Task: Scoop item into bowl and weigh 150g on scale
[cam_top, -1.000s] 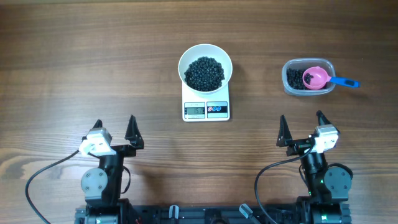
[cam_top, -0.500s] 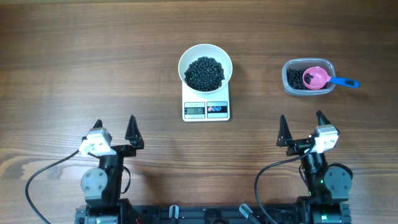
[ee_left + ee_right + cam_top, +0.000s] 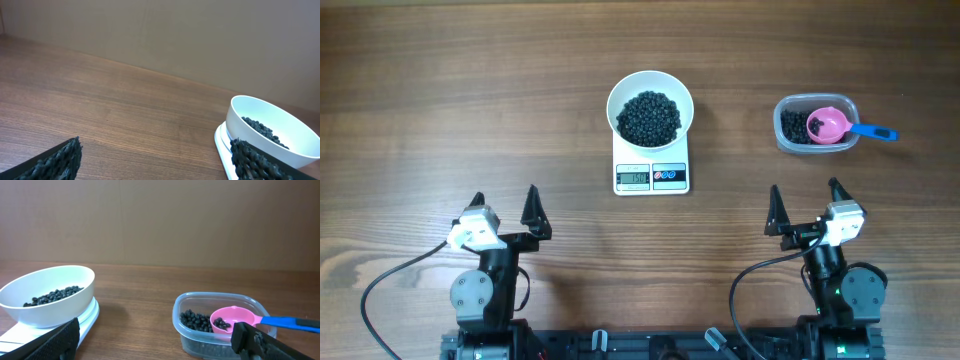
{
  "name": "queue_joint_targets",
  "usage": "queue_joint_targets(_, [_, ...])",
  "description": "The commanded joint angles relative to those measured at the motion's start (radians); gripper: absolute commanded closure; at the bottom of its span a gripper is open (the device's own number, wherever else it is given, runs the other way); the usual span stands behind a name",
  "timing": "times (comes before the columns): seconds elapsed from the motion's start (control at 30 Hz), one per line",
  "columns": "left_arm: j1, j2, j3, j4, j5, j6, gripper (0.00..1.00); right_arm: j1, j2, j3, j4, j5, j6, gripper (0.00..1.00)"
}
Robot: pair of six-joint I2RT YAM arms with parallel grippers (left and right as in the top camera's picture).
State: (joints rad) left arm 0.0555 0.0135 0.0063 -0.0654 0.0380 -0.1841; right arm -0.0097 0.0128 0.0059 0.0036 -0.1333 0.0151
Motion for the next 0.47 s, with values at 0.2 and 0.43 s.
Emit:
queue_joint_targets(0.2, [0.008, -0.011, -0.001, -0.011, -0.013, 0.019, 0.0, -0.005, -0.009, 0.0, 0.003, 0.011, 0.011, 0.0])
queue_joint_targets(0.43, [0.008, -0.011, -0.001, -0.011, -0.013, 0.019, 0.0, -0.005, -0.009, 0.0, 0.003, 0.011, 0.011, 0.0])
